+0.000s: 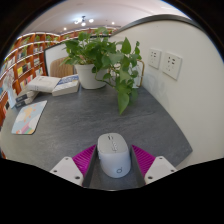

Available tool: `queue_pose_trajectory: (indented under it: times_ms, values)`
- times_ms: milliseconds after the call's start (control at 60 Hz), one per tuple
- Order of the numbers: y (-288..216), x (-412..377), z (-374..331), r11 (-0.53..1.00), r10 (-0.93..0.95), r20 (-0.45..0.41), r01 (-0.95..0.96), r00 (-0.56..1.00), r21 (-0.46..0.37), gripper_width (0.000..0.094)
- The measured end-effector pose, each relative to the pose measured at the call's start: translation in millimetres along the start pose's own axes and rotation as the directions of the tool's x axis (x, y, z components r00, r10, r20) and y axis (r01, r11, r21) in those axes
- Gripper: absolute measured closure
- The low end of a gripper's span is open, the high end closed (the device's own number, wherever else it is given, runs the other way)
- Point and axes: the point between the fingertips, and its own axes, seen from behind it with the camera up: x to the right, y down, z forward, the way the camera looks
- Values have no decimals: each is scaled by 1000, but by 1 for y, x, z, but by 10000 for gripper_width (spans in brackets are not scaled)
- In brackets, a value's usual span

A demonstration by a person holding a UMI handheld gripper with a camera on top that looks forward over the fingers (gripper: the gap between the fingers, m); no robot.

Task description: Arrange mouse

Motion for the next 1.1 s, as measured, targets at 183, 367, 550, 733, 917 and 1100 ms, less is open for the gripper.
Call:
queue_pose_trajectory:
  times_ms: [183, 367, 550, 733, 917, 1100]
  values:
    - [-1, -3, 6, 1000, 0, -1, 0, 1000, -19, 448]
    - [0, -2, 6, 996, -1, -28, -2, 1000, -89, 572]
    - [-90, -10, -41, 999, 29, -118, -26, 993, 24, 572]
    - [-239, -81, -115, 961, 15, -156, 29, 988, 273, 571]
    - [-315, -211, -135, 923, -47, -54, 64, 997, 378, 573]
    - [-275, -336, -64, 957, -108, 66, 86, 992, 276, 574]
